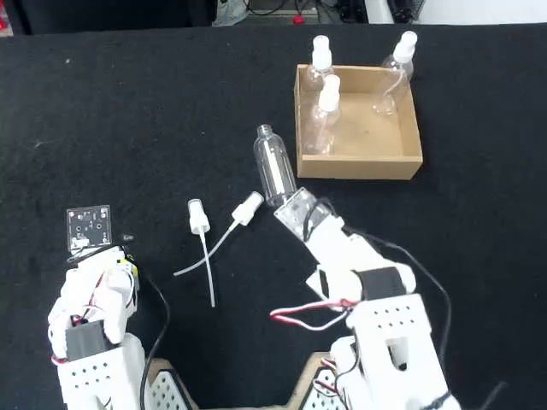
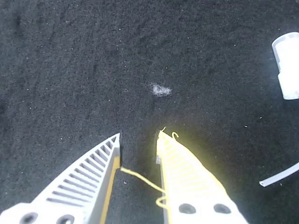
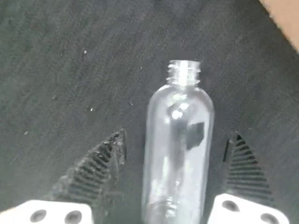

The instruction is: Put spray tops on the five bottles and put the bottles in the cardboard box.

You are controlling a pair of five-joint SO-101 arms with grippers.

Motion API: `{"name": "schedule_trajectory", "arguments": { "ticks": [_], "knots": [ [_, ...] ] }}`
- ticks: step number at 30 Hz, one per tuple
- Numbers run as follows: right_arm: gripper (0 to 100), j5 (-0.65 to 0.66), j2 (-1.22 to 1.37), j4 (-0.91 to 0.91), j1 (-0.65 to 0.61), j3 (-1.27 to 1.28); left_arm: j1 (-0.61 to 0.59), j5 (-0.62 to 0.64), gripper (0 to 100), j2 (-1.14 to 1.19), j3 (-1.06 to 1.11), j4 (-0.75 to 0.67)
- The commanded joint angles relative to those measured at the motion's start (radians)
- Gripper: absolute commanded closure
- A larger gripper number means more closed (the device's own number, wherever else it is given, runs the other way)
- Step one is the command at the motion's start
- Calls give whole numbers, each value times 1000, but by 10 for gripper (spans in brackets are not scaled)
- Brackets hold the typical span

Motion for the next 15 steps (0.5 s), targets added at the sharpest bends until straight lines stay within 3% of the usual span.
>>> {"name": "schedule_trajectory", "arguments": {
  "ticks": [1, 8, 15],
  "knots": [
    [663, -8, 114, 103, -9, -183, -5, -8, 870, -3, 22, 5],
    [666, -49, 403, 224, 12, -443, -5, -8, 870, -3, 22, 5],
    [671, -48, 575, 121, 127, -486, -5, -8, 870, -3, 22, 5]
  ]
}}
